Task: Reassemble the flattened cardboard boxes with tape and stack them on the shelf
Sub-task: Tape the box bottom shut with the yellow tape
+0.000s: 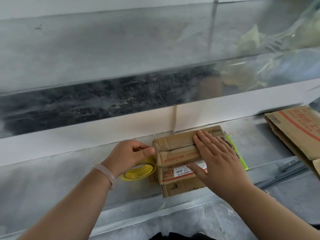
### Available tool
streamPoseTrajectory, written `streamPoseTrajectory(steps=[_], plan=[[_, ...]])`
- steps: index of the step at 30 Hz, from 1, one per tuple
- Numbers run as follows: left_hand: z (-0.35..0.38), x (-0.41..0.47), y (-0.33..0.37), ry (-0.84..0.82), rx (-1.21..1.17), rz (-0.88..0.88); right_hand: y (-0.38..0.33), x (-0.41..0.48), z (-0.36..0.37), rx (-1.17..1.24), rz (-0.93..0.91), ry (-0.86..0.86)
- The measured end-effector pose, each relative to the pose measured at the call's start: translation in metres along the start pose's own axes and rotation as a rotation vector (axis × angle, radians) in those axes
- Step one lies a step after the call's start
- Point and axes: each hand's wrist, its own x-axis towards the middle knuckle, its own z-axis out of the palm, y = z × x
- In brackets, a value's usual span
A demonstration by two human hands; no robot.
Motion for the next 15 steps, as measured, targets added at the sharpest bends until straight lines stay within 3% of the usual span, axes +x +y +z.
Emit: streamPoseTrajectory(steps=[8,15], plan=[[-0.015,-0.03,-0.025,-0.083,-0.263,0.05,0.007,-0.003,0.019,0.065,-0.063,0.194],[-0.015,-0.021,-0.025,-0.155,0.041,-0.002,0.013,-0.004,0.027,0.065,-0.093,0.273]])
